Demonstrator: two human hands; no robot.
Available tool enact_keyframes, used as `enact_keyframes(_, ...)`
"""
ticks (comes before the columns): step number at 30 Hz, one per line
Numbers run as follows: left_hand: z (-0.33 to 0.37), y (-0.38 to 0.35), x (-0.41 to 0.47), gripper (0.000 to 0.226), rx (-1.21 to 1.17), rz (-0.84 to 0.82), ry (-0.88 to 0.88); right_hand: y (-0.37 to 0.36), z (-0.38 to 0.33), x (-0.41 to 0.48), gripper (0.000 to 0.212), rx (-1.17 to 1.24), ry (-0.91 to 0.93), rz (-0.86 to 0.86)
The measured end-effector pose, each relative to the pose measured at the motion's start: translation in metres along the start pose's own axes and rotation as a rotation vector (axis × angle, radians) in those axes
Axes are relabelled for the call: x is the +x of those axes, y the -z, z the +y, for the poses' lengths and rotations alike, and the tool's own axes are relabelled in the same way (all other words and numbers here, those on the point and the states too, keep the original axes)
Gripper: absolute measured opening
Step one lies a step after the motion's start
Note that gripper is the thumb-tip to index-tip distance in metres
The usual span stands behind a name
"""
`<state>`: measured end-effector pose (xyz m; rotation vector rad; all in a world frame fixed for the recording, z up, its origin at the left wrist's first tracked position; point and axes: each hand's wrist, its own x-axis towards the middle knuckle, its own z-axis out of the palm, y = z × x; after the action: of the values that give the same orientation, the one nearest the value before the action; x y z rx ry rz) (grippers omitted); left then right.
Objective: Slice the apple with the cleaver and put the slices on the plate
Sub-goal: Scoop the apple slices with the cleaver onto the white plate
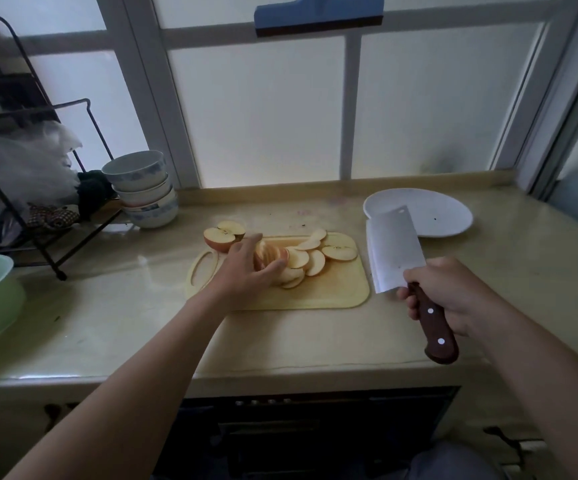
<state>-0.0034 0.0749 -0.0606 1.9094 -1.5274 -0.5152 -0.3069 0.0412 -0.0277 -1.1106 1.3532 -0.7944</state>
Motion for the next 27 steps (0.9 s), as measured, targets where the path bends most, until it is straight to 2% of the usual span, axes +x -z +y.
enact_keyframes(4,0.001,-0.004,0.004,0.086,0.021,-0.005,-0.003,0.008,0.007,0.006,0.011,0.001,-0.069,0.005)
enact_keyframes(10,0.002,-0.014,0.009,0.088,-0.014,0.009,-0.014,0.01,0.011,0.01,0.016,-0.04,-0.112,-0.039)
enact_keyframes(15,-0.003,-0.019,0.011,0.088,0.051,0.004,-0.035,0.012,0.012,0.016,0.008,-0.057,-0.136,-0.065)
enact_keyframes(27,-0.006,-0.021,0.012,0.091,0.124,-0.001,-0.032,0.012,0.012,0.016,0.015,-0.082,-0.165,-0.106)
